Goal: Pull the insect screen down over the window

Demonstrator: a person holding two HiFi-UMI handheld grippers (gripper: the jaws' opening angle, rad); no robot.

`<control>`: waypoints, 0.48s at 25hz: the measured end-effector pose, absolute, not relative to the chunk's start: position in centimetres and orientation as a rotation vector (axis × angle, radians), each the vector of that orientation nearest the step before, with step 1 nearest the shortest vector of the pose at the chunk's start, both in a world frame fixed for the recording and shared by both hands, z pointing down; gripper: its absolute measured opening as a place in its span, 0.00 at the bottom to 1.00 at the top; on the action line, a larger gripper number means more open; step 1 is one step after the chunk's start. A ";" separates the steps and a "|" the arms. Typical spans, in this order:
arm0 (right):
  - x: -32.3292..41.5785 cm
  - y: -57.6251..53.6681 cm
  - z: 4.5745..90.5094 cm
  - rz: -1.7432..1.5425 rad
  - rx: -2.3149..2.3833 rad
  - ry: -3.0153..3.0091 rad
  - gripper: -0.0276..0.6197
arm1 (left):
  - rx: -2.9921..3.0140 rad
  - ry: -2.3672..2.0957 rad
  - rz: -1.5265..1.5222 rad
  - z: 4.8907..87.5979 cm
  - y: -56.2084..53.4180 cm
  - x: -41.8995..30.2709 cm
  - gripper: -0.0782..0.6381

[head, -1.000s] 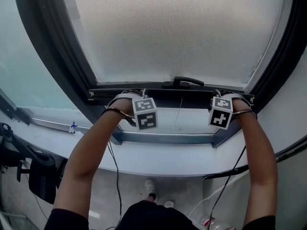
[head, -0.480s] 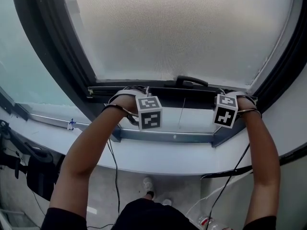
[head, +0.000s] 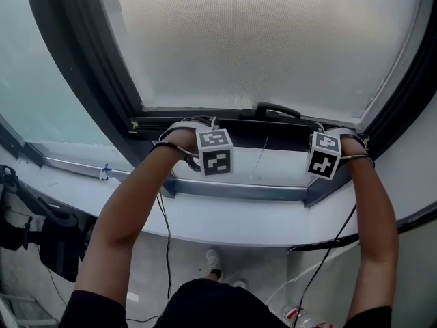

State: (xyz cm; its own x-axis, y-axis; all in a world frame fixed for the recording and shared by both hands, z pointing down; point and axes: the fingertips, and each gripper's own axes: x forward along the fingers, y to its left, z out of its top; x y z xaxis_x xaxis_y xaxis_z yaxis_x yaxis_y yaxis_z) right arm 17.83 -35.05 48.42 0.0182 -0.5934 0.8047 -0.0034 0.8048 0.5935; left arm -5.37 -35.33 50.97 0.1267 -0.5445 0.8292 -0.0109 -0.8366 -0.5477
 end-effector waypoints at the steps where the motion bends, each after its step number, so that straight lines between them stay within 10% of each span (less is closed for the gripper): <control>1: 17.8 -35.0 48.3 -0.482 0.490 -1.498 0.20 | -2.030 0.526 -1.753 50.8 -35.2 -5.4 0.45; 12: 17.7 -35.3 48.8 -0.464 0.454 -1.471 0.15 | -1.952 0.521 -1.778 51.5 -35.4 -5.5 0.42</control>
State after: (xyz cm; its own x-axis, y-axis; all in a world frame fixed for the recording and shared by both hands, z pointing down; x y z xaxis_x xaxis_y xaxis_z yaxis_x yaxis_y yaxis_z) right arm 17.73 -35.26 48.84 0.0459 -0.5561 0.8298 0.0206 0.8311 0.5558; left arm -5.53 -35.40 51.45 0.0993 -0.5544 0.8263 0.0213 -0.8290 -0.5588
